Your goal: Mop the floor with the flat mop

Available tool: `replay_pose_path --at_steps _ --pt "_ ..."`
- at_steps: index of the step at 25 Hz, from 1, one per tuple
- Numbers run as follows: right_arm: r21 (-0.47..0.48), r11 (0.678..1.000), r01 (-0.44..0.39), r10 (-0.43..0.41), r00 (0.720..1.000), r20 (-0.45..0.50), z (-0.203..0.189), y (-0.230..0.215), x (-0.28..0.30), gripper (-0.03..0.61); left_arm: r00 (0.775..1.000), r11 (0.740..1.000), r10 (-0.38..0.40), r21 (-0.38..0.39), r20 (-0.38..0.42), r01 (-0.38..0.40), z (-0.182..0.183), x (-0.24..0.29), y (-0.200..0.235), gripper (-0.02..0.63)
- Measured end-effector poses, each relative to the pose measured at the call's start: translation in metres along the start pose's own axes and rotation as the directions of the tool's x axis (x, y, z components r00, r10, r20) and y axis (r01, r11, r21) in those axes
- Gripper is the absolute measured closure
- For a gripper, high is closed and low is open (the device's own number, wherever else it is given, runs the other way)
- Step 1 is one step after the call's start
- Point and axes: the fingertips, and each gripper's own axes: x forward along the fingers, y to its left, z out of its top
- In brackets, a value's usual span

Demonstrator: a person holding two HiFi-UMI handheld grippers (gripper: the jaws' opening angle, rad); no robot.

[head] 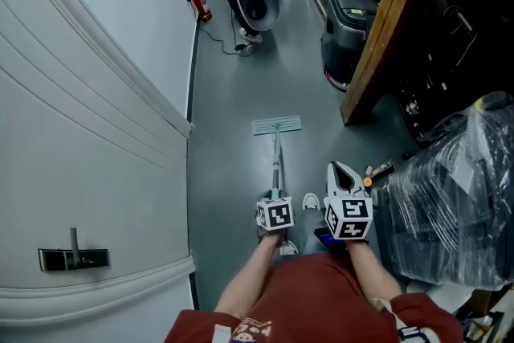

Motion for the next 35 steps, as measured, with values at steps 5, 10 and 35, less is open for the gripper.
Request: replay_pose_path --at_steps 5,10,35 --pt "-0.014 1.0 -0.023 0.023 1.0 0.005 0.03 -0.022 0.05 0.56 1.0 1.0 -0.008 -0.006 0.0 0.008 0.047 0.03 -0.008 0.483" --pt "-0.028 0.999 -0.046 0.047 0.999 0.0 0.057 -0.047 0.099 0.56 1.0 1.0 -0.006 -0.031 0.008 0.006 0.099 0.054 -0.016 0.483" --pt "-0.028 0.996 -0.085 0.085 0.996 0.006 0.128 -0.124 0.235 0.56 0.997 0.994 0.047 -0.098 0.054 -0.041 0.259 0.139 -0.032 0.485"
